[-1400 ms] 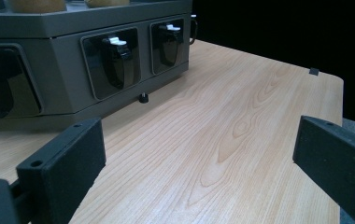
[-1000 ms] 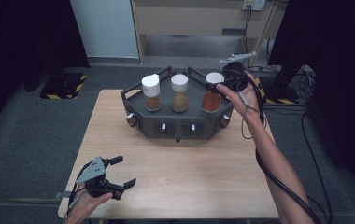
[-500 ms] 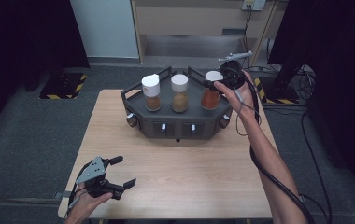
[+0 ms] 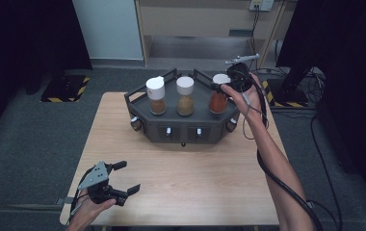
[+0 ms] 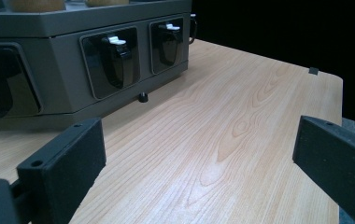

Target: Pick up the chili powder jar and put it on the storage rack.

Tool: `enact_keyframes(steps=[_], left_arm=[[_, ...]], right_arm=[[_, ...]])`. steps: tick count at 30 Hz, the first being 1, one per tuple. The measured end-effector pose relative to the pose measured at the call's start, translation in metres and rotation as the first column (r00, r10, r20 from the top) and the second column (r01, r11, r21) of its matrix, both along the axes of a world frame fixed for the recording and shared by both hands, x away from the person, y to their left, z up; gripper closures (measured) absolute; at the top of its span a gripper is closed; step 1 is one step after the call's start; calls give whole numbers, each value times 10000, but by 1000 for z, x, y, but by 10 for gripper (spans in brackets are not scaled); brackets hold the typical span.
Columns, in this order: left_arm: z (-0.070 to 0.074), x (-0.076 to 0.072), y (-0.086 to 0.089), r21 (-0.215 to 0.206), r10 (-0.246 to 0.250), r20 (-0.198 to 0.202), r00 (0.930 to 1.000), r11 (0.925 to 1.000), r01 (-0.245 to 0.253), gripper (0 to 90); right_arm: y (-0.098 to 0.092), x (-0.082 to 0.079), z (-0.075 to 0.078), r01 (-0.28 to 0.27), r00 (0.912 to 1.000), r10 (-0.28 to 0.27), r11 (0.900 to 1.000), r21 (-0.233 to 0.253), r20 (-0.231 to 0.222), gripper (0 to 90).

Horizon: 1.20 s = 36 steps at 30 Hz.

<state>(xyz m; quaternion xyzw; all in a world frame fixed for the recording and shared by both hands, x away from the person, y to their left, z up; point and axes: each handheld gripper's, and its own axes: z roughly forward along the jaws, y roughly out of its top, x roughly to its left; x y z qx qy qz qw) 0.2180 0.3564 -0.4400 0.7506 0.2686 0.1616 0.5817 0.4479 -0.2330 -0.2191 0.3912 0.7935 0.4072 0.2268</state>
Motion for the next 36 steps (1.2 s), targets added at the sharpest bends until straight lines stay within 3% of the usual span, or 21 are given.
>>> enact_keyframes(steps=[20,32,36], left_arm=[[0,0,0,6,3,-20,10000,10000,-3,12],[1,0,0,73,-39,-27,10000,10000,39,12],[1,0,0,63,-43,-34,10000,10000,43,13]], right_arm=[[6,9,-11,-99,9995,94,9998,-169,-290,343],[6,8,-15,-148,9999,147,9997,-207,-68,337],[3,7,-16,-9,10000,9,10000,56,-45,284]])
